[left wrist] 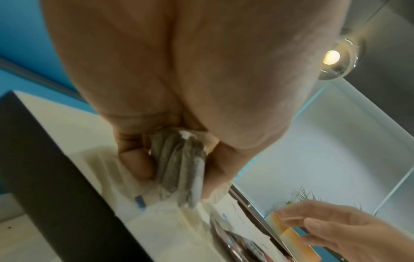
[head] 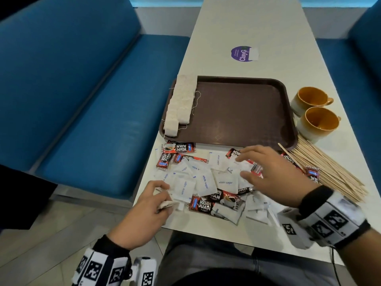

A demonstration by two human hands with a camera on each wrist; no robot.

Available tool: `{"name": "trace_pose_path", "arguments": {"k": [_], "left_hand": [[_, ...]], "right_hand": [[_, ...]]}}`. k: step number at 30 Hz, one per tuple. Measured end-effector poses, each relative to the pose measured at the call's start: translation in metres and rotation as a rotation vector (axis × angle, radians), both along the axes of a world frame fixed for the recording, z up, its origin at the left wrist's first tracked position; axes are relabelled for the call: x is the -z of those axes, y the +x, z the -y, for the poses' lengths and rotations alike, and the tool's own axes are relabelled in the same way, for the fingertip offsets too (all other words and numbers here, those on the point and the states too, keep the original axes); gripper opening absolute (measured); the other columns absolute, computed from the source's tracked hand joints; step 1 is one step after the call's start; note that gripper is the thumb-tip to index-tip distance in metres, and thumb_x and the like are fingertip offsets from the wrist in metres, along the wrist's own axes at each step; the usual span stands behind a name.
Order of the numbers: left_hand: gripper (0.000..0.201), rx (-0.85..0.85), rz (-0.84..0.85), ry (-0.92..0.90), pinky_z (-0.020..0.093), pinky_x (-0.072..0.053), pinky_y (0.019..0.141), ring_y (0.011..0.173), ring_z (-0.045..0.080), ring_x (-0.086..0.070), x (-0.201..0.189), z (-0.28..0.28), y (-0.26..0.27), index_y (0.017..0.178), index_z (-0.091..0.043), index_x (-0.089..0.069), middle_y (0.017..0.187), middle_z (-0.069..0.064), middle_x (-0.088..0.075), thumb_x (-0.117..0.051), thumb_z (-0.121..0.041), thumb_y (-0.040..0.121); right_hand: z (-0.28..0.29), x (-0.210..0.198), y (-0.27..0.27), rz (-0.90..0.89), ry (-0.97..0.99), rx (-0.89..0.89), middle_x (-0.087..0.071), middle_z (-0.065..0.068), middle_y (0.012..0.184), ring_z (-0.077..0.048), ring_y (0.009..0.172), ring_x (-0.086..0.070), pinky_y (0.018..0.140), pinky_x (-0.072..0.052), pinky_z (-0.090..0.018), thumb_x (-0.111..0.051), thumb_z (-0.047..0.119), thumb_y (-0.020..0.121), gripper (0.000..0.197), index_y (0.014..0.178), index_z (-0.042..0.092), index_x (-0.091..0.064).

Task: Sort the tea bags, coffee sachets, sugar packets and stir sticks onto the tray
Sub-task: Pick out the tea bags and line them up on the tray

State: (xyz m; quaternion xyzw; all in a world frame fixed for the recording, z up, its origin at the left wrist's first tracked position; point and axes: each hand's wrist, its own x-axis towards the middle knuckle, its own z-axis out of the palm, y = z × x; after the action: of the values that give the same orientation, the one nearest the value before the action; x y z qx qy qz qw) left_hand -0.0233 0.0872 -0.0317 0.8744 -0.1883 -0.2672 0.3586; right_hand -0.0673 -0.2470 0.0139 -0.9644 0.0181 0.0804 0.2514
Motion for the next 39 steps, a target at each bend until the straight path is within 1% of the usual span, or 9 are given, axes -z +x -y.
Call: {"name": "trace_pose_path", "arguments": {"k": [5,8,13,16,20,28,32,37,39], "left_hand": [[0.018,0.017,-0.024,-0.035,0.018,-0.049,0.063,0.067,0.007,-0.060,-0.001,0.019,0.002,0.083,-0.022,-0.060,0.130,-0.024,-0.035,-0.061,-0.018,0.100],[0.020,0.030,0.015,-0.043,0.017,-0.046,0.060,0.062,0.008,-0.059,-0.008,0.025,0.005,0.081,-0.023,-0.059,0.128,-0.022,-0.037,-0.060,-0.016,0.099],[0.023,0.126,0.168,-0.073,0.018,-0.043,0.072,0.087,0.003,-0.060,-0.025,0.048,0.008,0.076,-0.025,-0.057,0.128,-0.024,-0.044,-0.063,-0.016,0.097],[0.017,0.301,0.192,-0.073,0.022,-0.040,0.087,0.116,0.002,-0.053,-0.027,0.082,0.004,0.080,-0.025,-0.059,0.138,-0.029,-0.043,-0.064,-0.023,0.096],[0.010,0.528,0.151,0.030,0.033,-0.039,0.104,0.130,0.008,-0.040,-0.024,0.130,-0.008,0.086,-0.026,-0.060,0.154,-0.036,-0.028,-0.060,-0.030,0.095],[0.008,0.598,0.123,0.163,0.026,-0.036,0.089,0.116,0.013,-0.038,-0.017,0.152,-0.010,0.085,-0.027,-0.059,0.154,-0.038,-0.028,-0.058,-0.026,0.093],[0.008,0.576,0.137,0.110,0.023,-0.041,0.090,0.115,0.008,-0.039,-0.011,0.142,-0.011,0.087,-0.029,-0.059,0.143,-0.039,-0.032,-0.060,-0.026,0.095],[0.009,0.541,0.177,0.062,0.019,-0.046,0.085,0.114,0.007,-0.039,-0.009,0.134,-0.012,0.089,-0.032,-0.057,0.133,-0.035,-0.036,-0.062,-0.028,0.096],[0.015,0.534,0.190,0.030,0.021,-0.043,0.090,0.117,0.007,-0.039,-0.010,0.132,-0.012,0.086,-0.035,-0.054,0.137,-0.036,-0.036,-0.062,-0.025,0.094]], "right_hand": [[0.042,-0.030,-0.037,0.060,-0.030,0.230,-0.058,0.016,0.118,-0.006,0.108,-0.051,0.091,-0.040,-0.029,-0.066,0.041,0.094,0.023,0.117,0.039,-0.066],[0.057,-0.036,-0.061,0.048,-0.007,0.322,-0.065,0.017,0.107,-0.006,0.095,-0.059,0.084,-0.047,-0.032,-0.066,0.039,0.093,0.018,0.111,0.039,-0.068],[0.062,-0.015,-0.087,-0.157,-0.092,0.325,-0.064,0.020,0.094,0.000,0.086,-0.059,0.081,-0.052,-0.029,-0.066,0.041,0.095,0.014,0.109,0.041,-0.064],[0.056,0.005,-0.102,-0.255,-0.161,0.261,-0.062,0.018,0.102,-0.002,0.090,-0.057,0.083,-0.051,-0.027,-0.063,0.044,0.096,0.017,0.111,0.038,-0.065],[0.039,0.022,-0.115,-0.264,-0.136,0.205,-0.049,0.012,0.116,-0.009,0.108,-0.051,0.089,-0.042,-0.022,-0.058,0.047,0.098,0.032,0.127,0.035,-0.059],[0.032,0.024,-0.107,-0.170,0.029,0.201,-0.047,0.016,0.123,-0.008,0.119,-0.041,0.103,-0.040,-0.026,-0.059,0.047,0.098,0.040,0.136,0.034,-0.058],[0.046,0.022,-0.089,-0.085,-0.057,0.270,-0.045,0.013,0.138,-0.012,0.131,-0.032,0.108,-0.034,-0.028,-0.059,0.044,0.098,0.044,0.140,0.030,-0.055],[0.036,0.022,-0.077,-0.198,-0.190,0.246,-0.034,0.006,0.154,-0.023,0.141,-0.026,0.114,-0.033,-0.044,-0.054,0.048,0.099,0.058,0.152,0.029,-0.039],[0.026,0.023,-0.078,-0.216,-0.186,0.215,-0.031,0.007,0.156,-0.022,0.142,-0.024,0.114,-0.031,-0.046,-0.051,0.048,0.100,0.057,0.153,0.032,-0.036]]}}
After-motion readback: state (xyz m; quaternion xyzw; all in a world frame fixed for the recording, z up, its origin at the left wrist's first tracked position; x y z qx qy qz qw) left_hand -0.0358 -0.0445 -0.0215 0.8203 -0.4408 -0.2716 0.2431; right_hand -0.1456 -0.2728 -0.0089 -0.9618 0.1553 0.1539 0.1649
